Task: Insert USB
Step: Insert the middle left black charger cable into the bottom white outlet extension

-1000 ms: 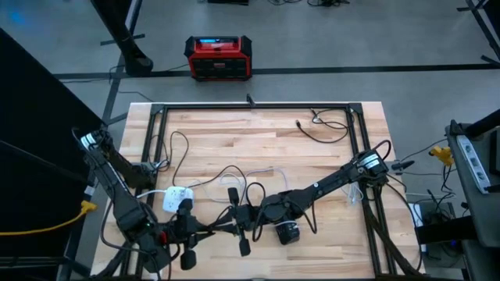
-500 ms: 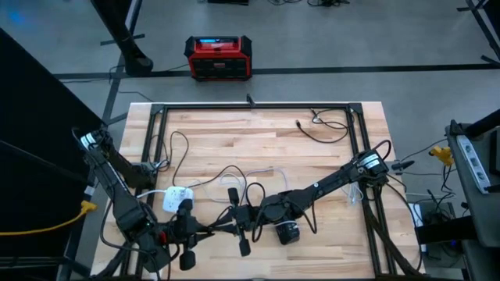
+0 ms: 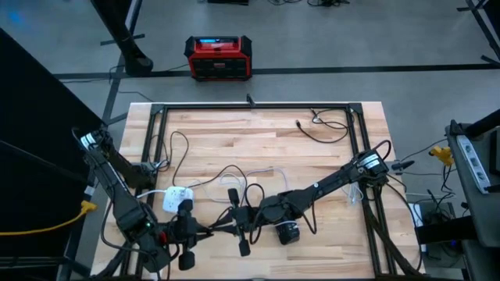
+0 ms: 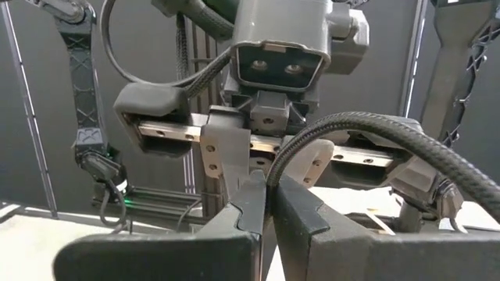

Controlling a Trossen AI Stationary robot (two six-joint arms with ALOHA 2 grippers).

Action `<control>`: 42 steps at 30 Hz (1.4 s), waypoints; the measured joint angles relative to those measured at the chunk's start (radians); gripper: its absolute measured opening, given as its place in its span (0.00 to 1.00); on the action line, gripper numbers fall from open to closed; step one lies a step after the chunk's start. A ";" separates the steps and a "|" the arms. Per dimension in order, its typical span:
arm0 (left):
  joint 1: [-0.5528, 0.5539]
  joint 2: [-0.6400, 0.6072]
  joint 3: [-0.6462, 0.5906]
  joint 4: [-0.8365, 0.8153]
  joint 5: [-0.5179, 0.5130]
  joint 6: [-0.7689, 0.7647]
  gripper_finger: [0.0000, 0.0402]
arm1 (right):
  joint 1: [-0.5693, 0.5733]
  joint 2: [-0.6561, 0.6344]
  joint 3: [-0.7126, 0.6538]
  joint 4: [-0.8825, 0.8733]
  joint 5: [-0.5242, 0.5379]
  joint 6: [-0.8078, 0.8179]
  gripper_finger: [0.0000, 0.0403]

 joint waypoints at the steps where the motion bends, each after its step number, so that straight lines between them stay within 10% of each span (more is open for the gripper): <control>1: 0.000 0.000 0.000 0.000 0.004 -0.002 0.04 | 0.000 0.000 0.000 -0.002 0.000 0.000 0.01; 16: 0.013 -0.012 0.000 -0.001 0.017 -0.060 0.29 | 0.000 0.000 0.000 -0.051 0.000 0.000 0.01; 42: 0.176 -0.015 0.000 -0.034 0.396 -0.081 0.26 | 0.000 0.000 0.000 -0.057 -0.008 -0.001 0.01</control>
